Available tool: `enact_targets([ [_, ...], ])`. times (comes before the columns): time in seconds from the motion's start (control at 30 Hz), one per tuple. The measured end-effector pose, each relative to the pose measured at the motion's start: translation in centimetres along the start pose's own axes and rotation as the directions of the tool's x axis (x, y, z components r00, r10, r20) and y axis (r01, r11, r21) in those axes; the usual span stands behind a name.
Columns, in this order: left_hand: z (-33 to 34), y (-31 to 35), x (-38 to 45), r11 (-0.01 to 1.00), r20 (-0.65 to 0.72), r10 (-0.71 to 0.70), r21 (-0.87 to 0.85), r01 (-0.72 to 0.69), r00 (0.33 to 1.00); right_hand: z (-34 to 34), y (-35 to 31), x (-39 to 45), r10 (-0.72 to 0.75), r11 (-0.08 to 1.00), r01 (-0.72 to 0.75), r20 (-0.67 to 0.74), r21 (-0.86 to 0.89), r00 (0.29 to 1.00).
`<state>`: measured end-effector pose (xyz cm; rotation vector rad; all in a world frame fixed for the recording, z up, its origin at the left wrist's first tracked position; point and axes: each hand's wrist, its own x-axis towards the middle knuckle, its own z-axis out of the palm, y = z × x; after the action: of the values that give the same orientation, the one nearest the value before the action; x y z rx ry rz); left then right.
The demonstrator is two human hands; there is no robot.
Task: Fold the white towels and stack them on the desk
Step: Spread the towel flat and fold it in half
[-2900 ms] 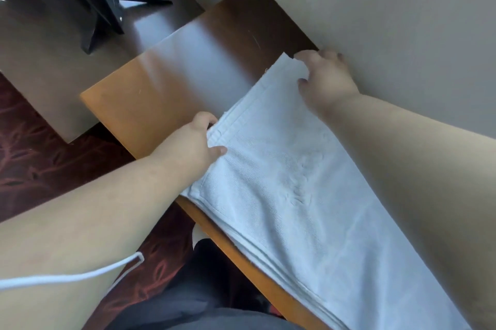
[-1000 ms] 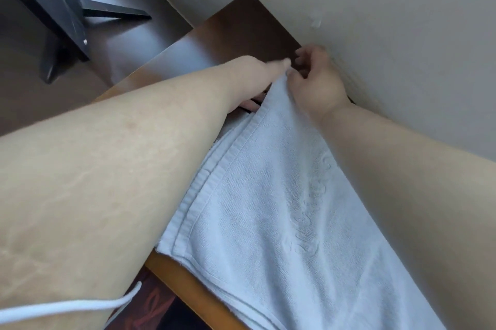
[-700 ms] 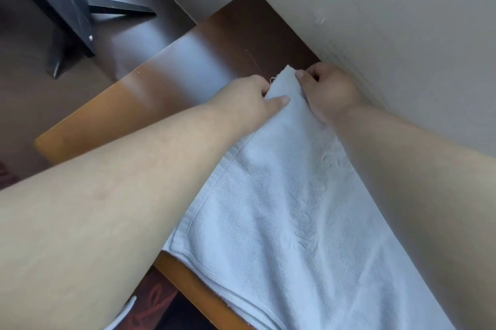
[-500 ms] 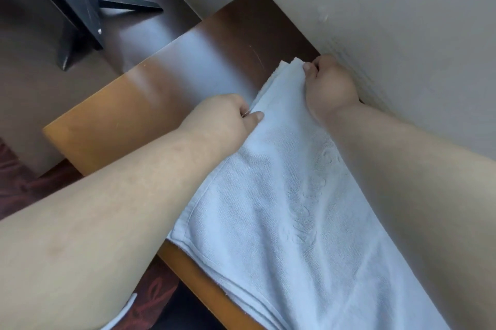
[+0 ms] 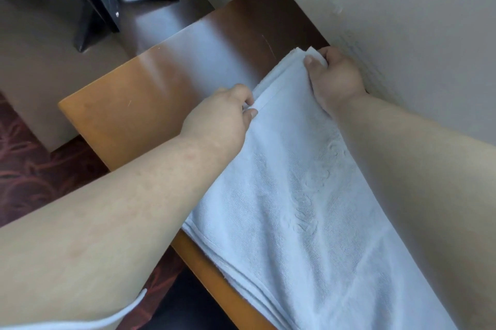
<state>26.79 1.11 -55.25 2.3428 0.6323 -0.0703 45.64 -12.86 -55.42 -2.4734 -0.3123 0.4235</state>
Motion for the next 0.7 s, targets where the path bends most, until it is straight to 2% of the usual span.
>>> enact_targets([
  [0.07,-0.5,-0.5,-1.0,1.0,-0.004,0.002,0.006,-0.002,1.0,0.1,0.1,-0.1,0.04,0.999,-0.04,-0.08,0.008,0.996],
  [0.17,-1.1,-2.3,-4.5,0.992,0.019,-0.022,0.121,0.02,1.0,0.9,0.0,0.0,0.096,0.995,-0.099,-0.167,-0.009,0.981],
  [0.27,-1.3,-4.0,-8.6,0.977,-0.038,-0.049,0.204,0.056,0.998,1.4,-0.2,0.0,0.108,0.987,-0.13,-0.21,-0.094,0.972],
  [0.33,-1.5,-4.6,-10.3,0.971,-0.065,-0.089,0.217,0.101,0.994,1.2,-0.5,-0.4,0.056,0.976,-0.098,-0.214,-0.192,0.975],
  [0.4,-1.6,-5.0,-10.9,0.977,-0.062,-0.108,0.178,0.117,0.992,0.6,-1.6,-1.5,-0.106,0.963,0.042,-0.232,-0.265,0.967],
  [0.43,-1.7,-5.1,-11.1,0.982,-0.063,-0.112,0.144,0.121,0.992,0.4,-2.4,-2.5,-0.233,0.94,0.167,-0.202,-0.296,0.951],
  [0.47,-1.8,-5.3,-11.3,0.986,-0.069,-0.119,0.109,0.126,0.99,0.4,-3.4,-3.7,-0.36,0.899,0.312,-0.114,-0.306,0.926],
  [0.53,-2.2,-6.1,-11.6,0.987,-0.082,-0.148,0.053,0.153,0.986,0.9,-5.5,-6.7,-0.499,0.827,0.524,0.165,-0.203,0.851],
  [0.6,-3.1,-7.1,-11.8,0.975,-0.083,-0.219,0.005,0.221,0.972,2.1,-6.7,-9.7,-0.487,0.784,0.594,0.415,-0.181,0.769],
  [0.7,-4.5,-8.5,-12.5,0.931,-0.019,-0.347,-0.127,0.342,0.938,4.0,-7.3,-13.0,-0.445,0.708,0.674,0.609,-0.21,0.657],
])
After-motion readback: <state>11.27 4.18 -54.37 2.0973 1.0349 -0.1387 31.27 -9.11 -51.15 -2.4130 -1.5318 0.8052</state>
